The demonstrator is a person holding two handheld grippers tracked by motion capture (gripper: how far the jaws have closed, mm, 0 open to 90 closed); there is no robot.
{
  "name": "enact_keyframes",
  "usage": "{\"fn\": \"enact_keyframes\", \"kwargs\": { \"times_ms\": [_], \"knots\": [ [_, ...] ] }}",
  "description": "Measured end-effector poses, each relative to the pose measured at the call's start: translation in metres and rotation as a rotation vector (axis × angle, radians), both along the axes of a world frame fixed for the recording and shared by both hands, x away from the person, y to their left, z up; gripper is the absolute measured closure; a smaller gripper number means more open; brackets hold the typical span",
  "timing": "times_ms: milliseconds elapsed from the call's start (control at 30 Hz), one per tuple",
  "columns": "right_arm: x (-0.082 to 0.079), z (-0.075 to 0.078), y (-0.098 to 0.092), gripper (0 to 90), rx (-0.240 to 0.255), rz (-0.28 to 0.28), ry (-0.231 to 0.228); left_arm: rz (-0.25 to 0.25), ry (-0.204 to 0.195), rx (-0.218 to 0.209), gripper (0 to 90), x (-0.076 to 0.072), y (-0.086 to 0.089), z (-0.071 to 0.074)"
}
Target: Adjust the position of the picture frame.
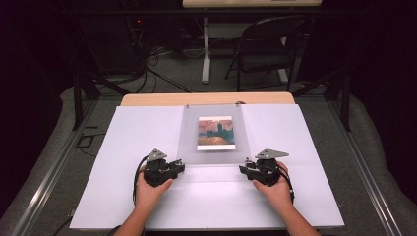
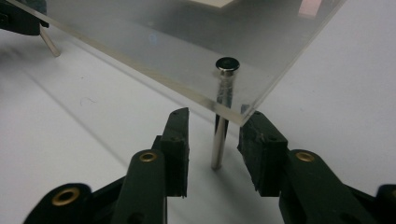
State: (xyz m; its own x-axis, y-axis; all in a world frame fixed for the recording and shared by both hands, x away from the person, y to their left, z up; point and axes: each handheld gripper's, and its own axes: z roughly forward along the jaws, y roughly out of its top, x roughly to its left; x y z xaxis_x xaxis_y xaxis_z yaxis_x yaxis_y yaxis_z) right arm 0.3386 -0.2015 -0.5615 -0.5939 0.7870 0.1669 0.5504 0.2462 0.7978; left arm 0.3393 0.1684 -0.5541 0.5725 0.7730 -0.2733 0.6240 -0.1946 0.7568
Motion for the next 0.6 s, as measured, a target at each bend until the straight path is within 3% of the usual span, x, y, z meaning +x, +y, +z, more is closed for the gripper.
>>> {"fn": "enact_keyframes", "kwargs": {
  "times_ms": [133, 300, 467, 600],
  "knots": [
    [-0.008, 0.004, -0.003, 50.0, -0.012, -0.016, -0.02, 0.001, -0.019, -0.024, 49.9, -0.004, 0.003, 0.002],
    [-0.016, 0.005, -0.008, 46.0, -0.014, -0.021, -0.022, 0.006, -0.04, -0.014, 41.6, -0.01, 0.006, 0.003],
    [-0.025, 0.009, -0.014, 42.0, -0.012, -0.021, -0.025, 0.0, -0.058, -0.009, 37.0, -0.017, 0.007, 0.003],
    [-0.031, 0.011, -0.016, 40.7, -0.027, -0.017, -0.034, -0.018, -0.062, -0.02, 39.0, -0.021, 0.008, 0.005]
  ]
}}
